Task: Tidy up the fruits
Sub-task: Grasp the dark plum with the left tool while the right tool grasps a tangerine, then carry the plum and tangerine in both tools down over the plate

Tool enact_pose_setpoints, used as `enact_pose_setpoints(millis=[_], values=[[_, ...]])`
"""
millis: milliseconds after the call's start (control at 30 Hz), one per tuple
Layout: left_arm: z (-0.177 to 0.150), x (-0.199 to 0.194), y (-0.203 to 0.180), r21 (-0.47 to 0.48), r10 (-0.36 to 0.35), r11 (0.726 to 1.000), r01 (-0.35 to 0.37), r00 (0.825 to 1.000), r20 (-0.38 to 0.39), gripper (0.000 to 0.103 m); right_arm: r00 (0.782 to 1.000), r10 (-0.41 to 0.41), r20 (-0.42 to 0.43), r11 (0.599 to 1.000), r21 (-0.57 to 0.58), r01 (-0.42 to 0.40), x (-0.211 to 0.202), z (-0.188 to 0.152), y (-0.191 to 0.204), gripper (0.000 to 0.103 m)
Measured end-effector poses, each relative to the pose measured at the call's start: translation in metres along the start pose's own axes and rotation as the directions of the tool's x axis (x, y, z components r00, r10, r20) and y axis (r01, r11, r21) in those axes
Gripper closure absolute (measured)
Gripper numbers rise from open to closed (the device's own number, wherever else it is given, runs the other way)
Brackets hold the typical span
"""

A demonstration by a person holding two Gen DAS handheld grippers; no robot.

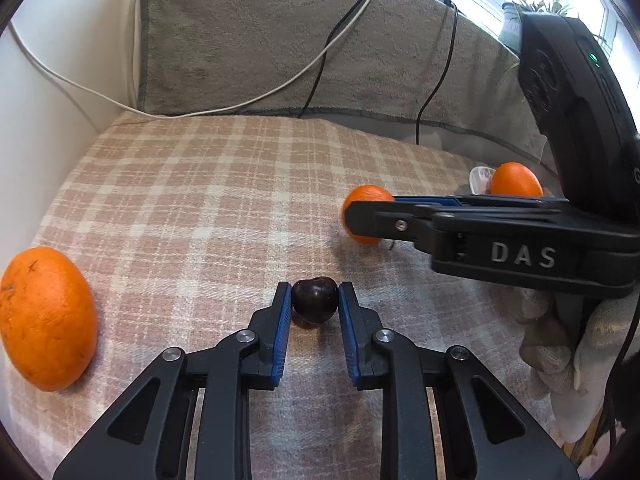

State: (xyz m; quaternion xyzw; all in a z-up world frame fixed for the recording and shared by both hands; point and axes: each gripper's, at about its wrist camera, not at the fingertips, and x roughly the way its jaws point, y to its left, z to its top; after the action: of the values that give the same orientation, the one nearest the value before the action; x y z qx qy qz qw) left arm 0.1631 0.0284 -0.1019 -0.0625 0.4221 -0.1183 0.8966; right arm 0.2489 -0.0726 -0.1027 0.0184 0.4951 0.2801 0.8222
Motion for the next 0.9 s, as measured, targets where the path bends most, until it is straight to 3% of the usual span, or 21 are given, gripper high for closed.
enact_pose_setpoints(millis=[533, 900], values=[[-0.009, -0.047, -0.029, 0.018, -0.024, 1.000, 0.022, 0.995, 0.098, 0.081, 0.990, 0.016, 0.139, 1.000, -0.011, -0.015, -0.085, -0.042, -0.002, 0.065], [-0.009, -0.066, -0.067, 0.082, -0.081, 0.994, 0.070, 0.987, 0.140, 0.081, 0.974, -0.033, 0.224, 0.999, 0.047, 0.023, -0.143, -0.077, -0.038, 0.065]])
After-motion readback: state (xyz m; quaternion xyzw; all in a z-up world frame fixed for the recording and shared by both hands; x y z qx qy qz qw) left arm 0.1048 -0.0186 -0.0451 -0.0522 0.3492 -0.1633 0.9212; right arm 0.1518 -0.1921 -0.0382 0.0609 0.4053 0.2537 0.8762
